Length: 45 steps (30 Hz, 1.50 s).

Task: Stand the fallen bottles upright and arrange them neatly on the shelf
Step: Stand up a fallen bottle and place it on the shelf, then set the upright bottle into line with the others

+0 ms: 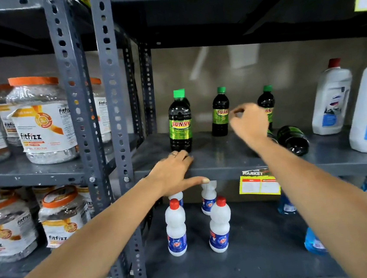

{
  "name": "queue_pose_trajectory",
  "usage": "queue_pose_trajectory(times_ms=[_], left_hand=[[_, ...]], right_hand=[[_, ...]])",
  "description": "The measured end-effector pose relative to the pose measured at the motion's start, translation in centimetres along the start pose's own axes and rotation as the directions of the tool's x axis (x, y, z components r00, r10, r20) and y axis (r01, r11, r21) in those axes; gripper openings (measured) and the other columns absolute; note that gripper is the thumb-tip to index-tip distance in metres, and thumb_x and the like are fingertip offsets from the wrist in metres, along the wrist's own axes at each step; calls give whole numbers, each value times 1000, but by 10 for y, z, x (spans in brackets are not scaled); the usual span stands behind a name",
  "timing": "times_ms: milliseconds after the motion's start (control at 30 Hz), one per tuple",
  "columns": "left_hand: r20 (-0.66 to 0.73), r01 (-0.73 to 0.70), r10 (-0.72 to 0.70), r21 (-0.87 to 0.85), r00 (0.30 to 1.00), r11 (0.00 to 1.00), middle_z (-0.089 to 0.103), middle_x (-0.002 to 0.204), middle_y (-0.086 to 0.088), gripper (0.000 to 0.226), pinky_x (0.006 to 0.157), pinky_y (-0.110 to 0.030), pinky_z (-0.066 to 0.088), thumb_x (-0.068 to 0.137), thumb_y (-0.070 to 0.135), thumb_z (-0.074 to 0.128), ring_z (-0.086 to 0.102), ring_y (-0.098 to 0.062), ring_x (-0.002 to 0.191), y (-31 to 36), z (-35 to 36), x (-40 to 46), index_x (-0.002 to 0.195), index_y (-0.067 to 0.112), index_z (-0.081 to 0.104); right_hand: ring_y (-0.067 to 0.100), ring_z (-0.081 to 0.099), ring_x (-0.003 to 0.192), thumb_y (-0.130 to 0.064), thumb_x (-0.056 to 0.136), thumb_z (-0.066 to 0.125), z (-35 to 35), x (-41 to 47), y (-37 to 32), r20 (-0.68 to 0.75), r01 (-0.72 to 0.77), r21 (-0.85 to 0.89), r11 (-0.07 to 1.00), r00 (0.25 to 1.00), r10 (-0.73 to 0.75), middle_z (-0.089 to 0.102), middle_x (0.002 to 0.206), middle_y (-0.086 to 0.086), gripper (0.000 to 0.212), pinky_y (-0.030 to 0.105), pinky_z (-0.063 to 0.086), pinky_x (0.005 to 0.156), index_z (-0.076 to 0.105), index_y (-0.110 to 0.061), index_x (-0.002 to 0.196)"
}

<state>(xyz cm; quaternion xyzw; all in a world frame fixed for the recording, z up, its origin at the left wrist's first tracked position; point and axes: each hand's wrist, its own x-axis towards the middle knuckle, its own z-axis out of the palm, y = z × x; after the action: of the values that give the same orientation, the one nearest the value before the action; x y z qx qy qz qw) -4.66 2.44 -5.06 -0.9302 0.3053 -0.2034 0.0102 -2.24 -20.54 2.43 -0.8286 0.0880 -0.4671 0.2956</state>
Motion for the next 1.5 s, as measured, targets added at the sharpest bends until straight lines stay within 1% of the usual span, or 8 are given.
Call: queue_pose_trajectory(times_ms=[200, 300, 433, 600, 800, 1100, 1300, 1500], left_hand=[[118, 18, -5, -110, 993, 994, 37, 146, -3, 99, 101, -44, 39, 76, 82, 37, 39, -26, 130, 26, -3, 22, 147, 13, 30], [95, 21, -13, -88, 995, 996, 38, 146, -1, 101, 101, -42, 39, 73, 85, 40, 41, -24, 129, 26, 0, 22, 146, 16, 31], [85, 20, -14, -77, 996, 997, 38, 147, 1, 101, 100, -40, 40, 72, 86, 38, 41, -22, 128, 24, 1, 22, 147, 18, 30], [61, 28, -26, -39, 998, 999, 41, 142, 5, 108, 94, -39, 45, 63, 92, 38, 47, -21, 122, 22, 6, 23, 144, 20, 33], [12, 54, -53, -52, 999, 997, 32, 154, 9, 106, 101, -39, 40, 65, 91, 38, 41, -19, 133, 25, 9, 22, 147, 25, 29], [-209, 142, -130, 46, 969, 989, 45, 147, 2, 92, 94, -35, 48, 78, 83, 18, 45, -16, 132, 31, 23, 20, 137, 19, 49], [-335, 174, -144, 62, 931, 983, 62, 131, 0, 93, 82, -30, 53, 78, 84, 18, 57, -17, 121, 34, 30, 19, 120, 16, 64], [-335, 175, -150, 48, 930, 983, 66, 126, 0, 93, 78, -29, 53, 78, 85, 18, 59, -16, 118, 36, 30, 19, 116, 16, 67]], right_hand=[[38, 61, 112, -45, 77, 70, -43, 47, 54, 395, -102, -533, 840, 848, 353, 61, 127, 19, 63, 34, 47, 80, 58, -4, 123], [34, 65, 104, -67, 77, 62, -36, 50, 57, 567, -196, -464, 864, 684, 460, 52, 139, 15, 81, 37, 57, 75, 53, -8, 131], [36, 61, 114, -54, 85, 63, -32, 46, 52, 684, -407, -372, 834, 487, 543, 50, 137, 20, 68, 40, 58, 68, 50, -5, 129], [31, 66, 84, -40, 77, 74, -15, 38, 69, 568, -596, 13, 803, 665, 485, 65, 107, 16, 57, 39, 56, 51, 56, -5, 118], [29, 65, 104, -53, 67, 75, 22, 24, 75, 451, -604, 445, 661, 789, 417, 66, 116, 9, 74, 48, 54, 92, 50, -13, 122], [17, 59, 109, -30, 86, 71, 25, -1, 64, 467, -268, 439, 858, 884, 37, 60, 121, 1, 63, 32, 46, 96, 33, -14, 133], [22, 58, 115, -2, 84, 67, 26, 2, 65, 547, -404, 455, 793, 830, 109, 63, 115, 3, 48, 29, 40, 93, 48, -11, 127], [24, 63, 109, -10, 74, 79, 28, 2, 68, 542, -414, 486, 770, 834, 106, 67, 112, 6, 56, 36, 46, 99, 50, -10, 123]])
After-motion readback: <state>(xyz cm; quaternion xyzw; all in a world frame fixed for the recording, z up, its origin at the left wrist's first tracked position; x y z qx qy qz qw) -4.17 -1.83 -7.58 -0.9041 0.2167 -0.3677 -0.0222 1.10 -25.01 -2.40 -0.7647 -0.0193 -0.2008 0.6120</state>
